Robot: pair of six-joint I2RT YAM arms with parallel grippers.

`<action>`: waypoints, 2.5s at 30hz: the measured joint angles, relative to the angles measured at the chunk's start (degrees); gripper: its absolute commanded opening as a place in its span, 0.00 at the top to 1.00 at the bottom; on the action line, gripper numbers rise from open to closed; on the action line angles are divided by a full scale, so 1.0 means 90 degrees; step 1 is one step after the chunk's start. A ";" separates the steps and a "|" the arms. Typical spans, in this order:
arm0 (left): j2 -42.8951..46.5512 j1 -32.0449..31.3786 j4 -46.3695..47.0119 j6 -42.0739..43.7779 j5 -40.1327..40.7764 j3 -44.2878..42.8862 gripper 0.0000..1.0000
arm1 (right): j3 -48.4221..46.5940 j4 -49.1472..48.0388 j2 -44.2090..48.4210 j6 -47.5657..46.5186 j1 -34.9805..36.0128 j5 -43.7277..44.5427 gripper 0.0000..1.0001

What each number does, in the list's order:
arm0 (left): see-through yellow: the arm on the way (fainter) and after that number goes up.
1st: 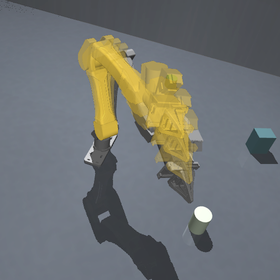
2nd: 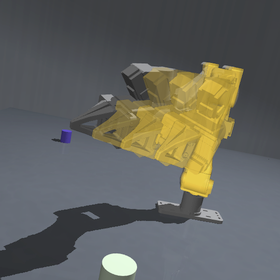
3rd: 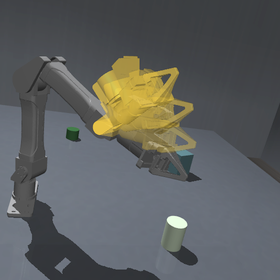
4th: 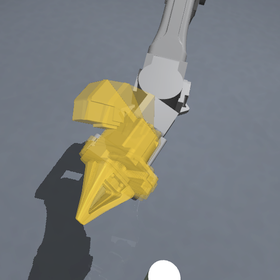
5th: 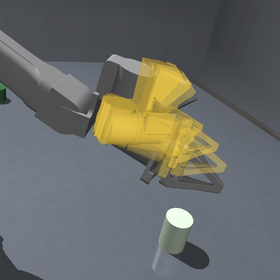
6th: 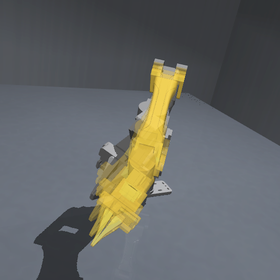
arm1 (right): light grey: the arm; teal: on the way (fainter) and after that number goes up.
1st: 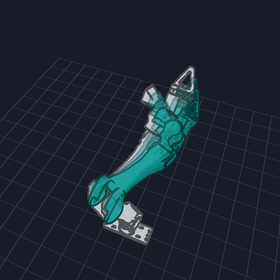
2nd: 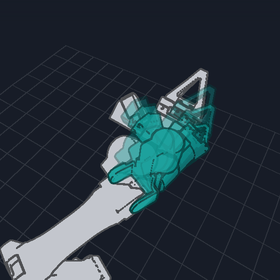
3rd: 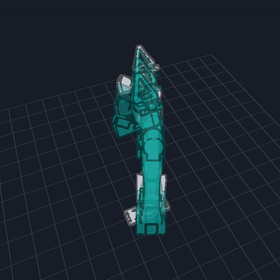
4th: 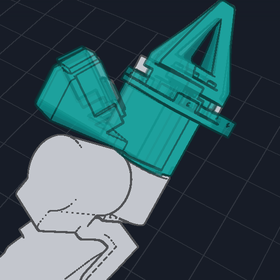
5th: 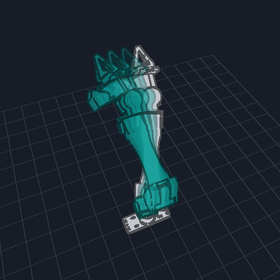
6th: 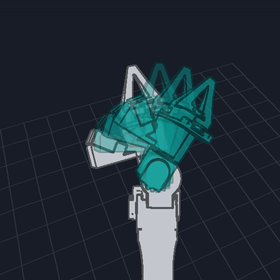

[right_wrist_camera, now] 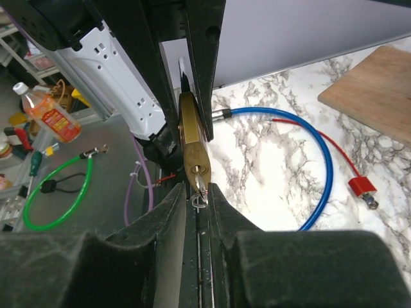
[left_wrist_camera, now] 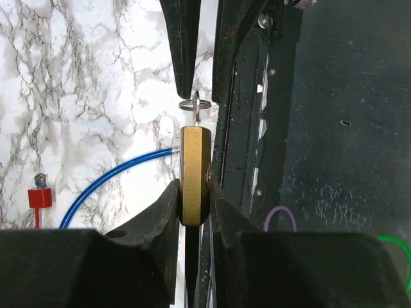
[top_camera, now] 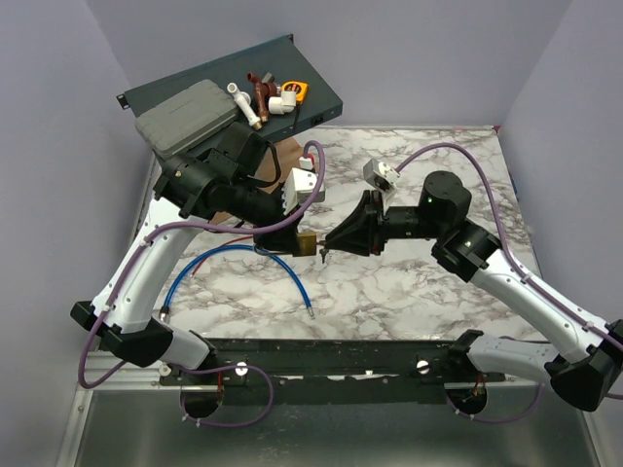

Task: Unlock with the key
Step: Unlock the lock.

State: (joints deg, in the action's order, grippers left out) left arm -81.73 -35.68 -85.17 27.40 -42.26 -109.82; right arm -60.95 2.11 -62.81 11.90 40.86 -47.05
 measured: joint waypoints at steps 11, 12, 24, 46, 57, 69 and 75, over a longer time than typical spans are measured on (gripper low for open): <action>-0.0002 0.0005 -0.0151 0.0002 -0.0007 -0.0095 1.00 | 0.0206 -0.0988 -0.0299 0.0646 -0.0034 -0.0459 0.99; -0.0002 0.0007 -0.0170 0.0000 -0.0007 -0.0109 1.00 | 0.0243 -0.1107 -0.0316 0.0707 -0.0044 -0.0503 0.99; 0.0034 -0.0017 -0.0282 0.0211 0.0396 -0.0121 1.00 | 0.0233 -0.1659 -0.0845 0.1537 -0.0138 -0.0974 0.99; 0.0935 -0.0957 0.1241 0.1171 0.2684 0.1117 1.00 | -0.0044 -0.2543 -0.1902 0.3917 -0.0597 -0.1494 0.99; 0.0801 -0.1073 0.1700 0.0918 0.2608 0.1263 1.00 | -0.0068 -0.2016 -0.1387 0.3123 -0.0828 -0.1467 0.37; -0.0032 -0.0364 0.1105 -0.0100 0.0959 0.0236 1.00 | 0.0248 -0.2506 -0.0532 0.1724 -0.0840 -0.1537 0.37; -0.0051 -0.0364 0.0954 -0.0323 0.0369 -0.0073 1.00 | 0.0330 -0.2713 -0.0605 0.1579 -0.0838 -0.1489 0.40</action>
State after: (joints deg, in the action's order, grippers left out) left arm -82.19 -38.96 -76.58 24.49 -38.94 -110.48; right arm -57.98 -22.31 -68.25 26.11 33.32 -60.45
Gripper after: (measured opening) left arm 0.178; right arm 0.613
